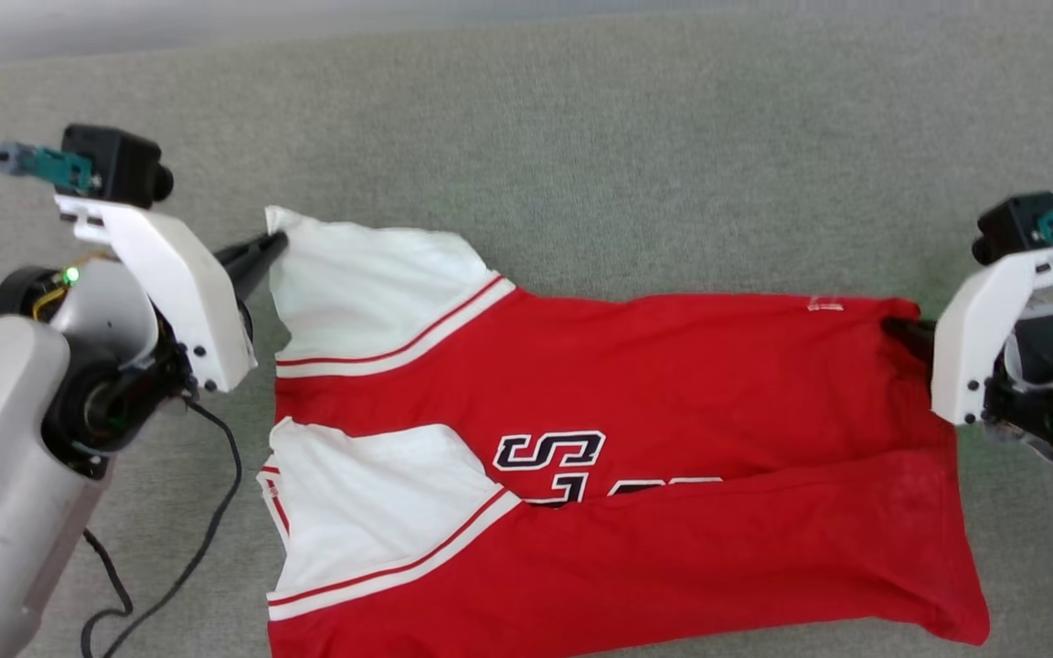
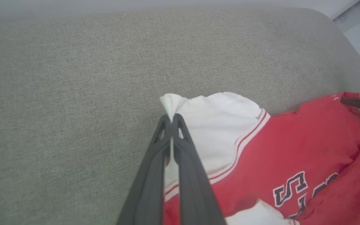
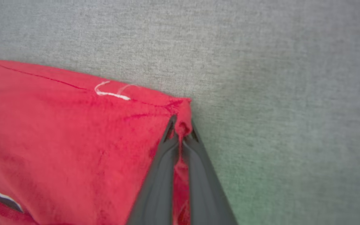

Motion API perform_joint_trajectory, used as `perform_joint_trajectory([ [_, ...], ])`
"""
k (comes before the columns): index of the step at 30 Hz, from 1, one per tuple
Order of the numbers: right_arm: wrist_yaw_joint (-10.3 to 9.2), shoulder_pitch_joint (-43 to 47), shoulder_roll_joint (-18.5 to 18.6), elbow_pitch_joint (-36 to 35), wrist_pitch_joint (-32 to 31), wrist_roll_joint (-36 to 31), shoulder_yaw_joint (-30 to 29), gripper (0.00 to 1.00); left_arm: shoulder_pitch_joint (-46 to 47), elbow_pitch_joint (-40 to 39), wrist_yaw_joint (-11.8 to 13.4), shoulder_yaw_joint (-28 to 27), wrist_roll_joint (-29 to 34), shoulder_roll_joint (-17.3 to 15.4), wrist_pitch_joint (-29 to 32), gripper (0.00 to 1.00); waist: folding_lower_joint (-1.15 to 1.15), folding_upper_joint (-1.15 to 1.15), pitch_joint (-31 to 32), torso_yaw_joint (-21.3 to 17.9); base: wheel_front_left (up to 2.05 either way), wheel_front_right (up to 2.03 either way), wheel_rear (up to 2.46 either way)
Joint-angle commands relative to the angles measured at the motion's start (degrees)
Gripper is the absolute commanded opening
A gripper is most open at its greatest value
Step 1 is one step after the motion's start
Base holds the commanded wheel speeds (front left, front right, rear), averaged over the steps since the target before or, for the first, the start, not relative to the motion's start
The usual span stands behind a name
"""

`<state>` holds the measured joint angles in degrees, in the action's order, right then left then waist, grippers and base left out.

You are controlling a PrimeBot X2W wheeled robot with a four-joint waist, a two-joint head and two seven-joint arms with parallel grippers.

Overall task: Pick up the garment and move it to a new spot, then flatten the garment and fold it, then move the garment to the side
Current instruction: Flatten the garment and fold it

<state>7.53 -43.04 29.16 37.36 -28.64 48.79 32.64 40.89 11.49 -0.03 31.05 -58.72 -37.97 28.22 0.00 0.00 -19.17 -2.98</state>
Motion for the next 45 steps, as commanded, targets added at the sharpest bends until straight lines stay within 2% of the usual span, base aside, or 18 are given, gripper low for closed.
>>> perform_joint_trajectory([
  [1,-0.08,1.6,0.7,0.7,0.9,0.7,0.5,0.0,-1.8,0.1,-0.1,0.2,-0.3,0.0,-0.4,0.0,0.0,0.0,2.8,0.6,0.0,0.0,0.0],
  [10,-0.07,8.2,4.6,-4.0,2.5,4.6,4.9,0.0,-10.7,-3.5,0.6,-0.3,-3.2,-1.9,-1.7,0.0,0.0,0.0,10.2,1.3,0.0,0.0,0.0],
  [18,-0.07,15.8,9.1,-10.0,2.2,7.7,6.7,0.0,-20.4,-9.5,3.0,-1.1,-5.7,-5.1,-2.3,0.0,0.0,0.0,13.4,1.9,0.0,0.0,0.0],
  [26,-0.07,21.5,12.1,-14.0,1.9,9.0,5.5,0.0,-28.9,-14.4,5.2,-1.7,-8.9,-7.6,-2.3,0.0,0.0,0.0,13.2,1.8,0.0,0.0,0.0],
  [30,-0.07,23.0,12.2,-15.4,2.1,9.4,4.3,0.0,-31.7,-15.9,6.1,-2.4,-10.1,-8.0,-3.1,0.0,0.0,0.0,11.9,1.9,0.0,0.0,0.0],
  [45,-0.08,25.6,12.7,-17.3,0.7,10.0,0.2,0.0,-37.0,-16.1,5.5,-0.9,-11.6,-7.3,-3.6,0.0,0.0,0.0,9.6,2.0,0.0,0.0,0.0],
])
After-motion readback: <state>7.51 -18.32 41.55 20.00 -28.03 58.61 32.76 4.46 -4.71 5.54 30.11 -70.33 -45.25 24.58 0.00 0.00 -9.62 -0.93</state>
